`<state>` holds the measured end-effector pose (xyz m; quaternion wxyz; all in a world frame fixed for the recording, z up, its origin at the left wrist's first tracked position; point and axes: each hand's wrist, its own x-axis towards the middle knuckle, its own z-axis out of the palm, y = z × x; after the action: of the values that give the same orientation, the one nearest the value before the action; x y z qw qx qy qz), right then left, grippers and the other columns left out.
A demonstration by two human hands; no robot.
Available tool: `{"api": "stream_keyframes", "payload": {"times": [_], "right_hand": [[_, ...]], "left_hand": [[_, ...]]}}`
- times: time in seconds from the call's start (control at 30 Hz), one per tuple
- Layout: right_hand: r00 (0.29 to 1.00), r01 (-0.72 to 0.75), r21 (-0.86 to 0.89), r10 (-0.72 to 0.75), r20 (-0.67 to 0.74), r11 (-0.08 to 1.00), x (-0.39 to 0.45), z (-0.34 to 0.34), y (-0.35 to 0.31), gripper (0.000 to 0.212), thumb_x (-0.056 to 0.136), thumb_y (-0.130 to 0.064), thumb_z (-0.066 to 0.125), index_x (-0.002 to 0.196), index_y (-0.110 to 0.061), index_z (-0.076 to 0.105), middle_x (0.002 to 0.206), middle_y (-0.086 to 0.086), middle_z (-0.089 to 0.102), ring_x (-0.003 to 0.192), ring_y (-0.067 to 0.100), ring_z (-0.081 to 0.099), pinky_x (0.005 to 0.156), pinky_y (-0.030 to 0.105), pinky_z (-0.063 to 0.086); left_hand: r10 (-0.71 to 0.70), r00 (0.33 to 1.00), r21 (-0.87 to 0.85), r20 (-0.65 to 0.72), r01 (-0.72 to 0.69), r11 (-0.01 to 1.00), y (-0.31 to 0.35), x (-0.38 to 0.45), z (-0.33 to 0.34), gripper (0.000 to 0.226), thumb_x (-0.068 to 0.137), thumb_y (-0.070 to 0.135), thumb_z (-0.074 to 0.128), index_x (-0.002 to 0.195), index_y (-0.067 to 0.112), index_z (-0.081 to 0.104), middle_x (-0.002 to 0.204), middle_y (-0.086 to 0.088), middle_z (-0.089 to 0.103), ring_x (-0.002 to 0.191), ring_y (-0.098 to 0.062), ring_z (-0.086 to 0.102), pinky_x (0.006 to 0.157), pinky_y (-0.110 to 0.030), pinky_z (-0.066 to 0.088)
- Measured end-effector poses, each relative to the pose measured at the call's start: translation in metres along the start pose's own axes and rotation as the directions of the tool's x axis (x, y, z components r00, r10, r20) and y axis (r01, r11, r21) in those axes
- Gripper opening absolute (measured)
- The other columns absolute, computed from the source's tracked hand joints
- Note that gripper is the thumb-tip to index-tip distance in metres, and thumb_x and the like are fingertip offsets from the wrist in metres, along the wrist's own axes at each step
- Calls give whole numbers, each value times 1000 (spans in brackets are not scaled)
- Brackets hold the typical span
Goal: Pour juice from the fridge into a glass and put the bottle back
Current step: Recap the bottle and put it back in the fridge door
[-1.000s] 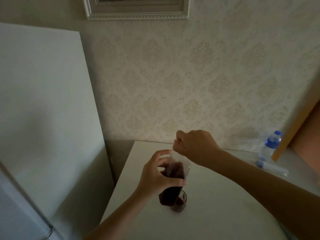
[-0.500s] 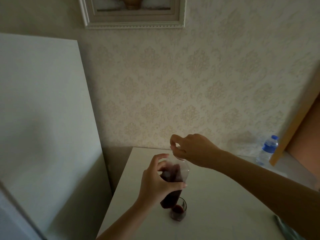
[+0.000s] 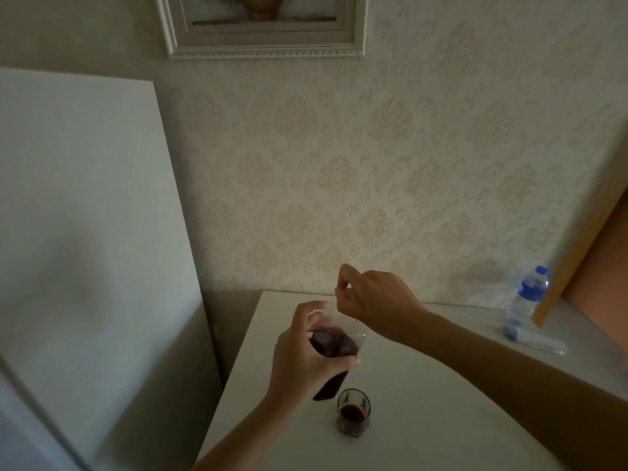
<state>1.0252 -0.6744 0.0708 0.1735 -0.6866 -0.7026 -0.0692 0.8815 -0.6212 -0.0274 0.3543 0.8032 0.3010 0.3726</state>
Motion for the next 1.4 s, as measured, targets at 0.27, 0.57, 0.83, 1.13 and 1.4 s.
{"api": "stream_keyframes", "payload": {"times": [0.27,0.57,0.83,1.13,1.4], "right_hand": [[998,22,95,-27,49,995,-7,5,-3,51,88,-58,39,131,-31,37,124,-9,49,104,4,47,88,24,43],[981,115,129,-133,139,985,-22,13,-15,49,87,-51,50,132,-34,39,139,-11,41,122,4,38,100,25,34],[907,340,330,-399,132,881,-15,17,-62,40,87,-45,55,125,-38,45,131,-15,49,110,-3,43,88,10,34],[731,520,565,-676,94,641,-37,32,-190,42,87,-36,59,126,-34,47,118,-14,54,104,3,51,90,26,44],[523,689,558,-850,58,463,-75,40,-344,45,86,-44,56,128,-36,43,122,-13,56,105,3,53,85,20,41]], "left_hand": [[-122,992,-136,30,125,983,-31,1,-35,86,46,41,89,116,40,40,110,17,59,103,0,59,79,-13,51],[-193,960,-167,-201,161,973,-31,-28,-95,85,46,21,94,116,31,47,110,5,67,100,-12,65,85,-34,56],[-214,888,-6,-406,232,973,14,-113,-145,81,48,27,93,112,42,45,108,18,63,100,-4,63,86,-21,52],[-288,653,3,-701,406,914,57,-262,-200,81,50,6,91,108,39,46,103,9,65,95,4,63,75,-13,52],[-304,428,-4,-851,574,819,102,-426,-255,85,47,24,91,120,31,47,113,13,63,102,-2,63,88,-23,52]]}}
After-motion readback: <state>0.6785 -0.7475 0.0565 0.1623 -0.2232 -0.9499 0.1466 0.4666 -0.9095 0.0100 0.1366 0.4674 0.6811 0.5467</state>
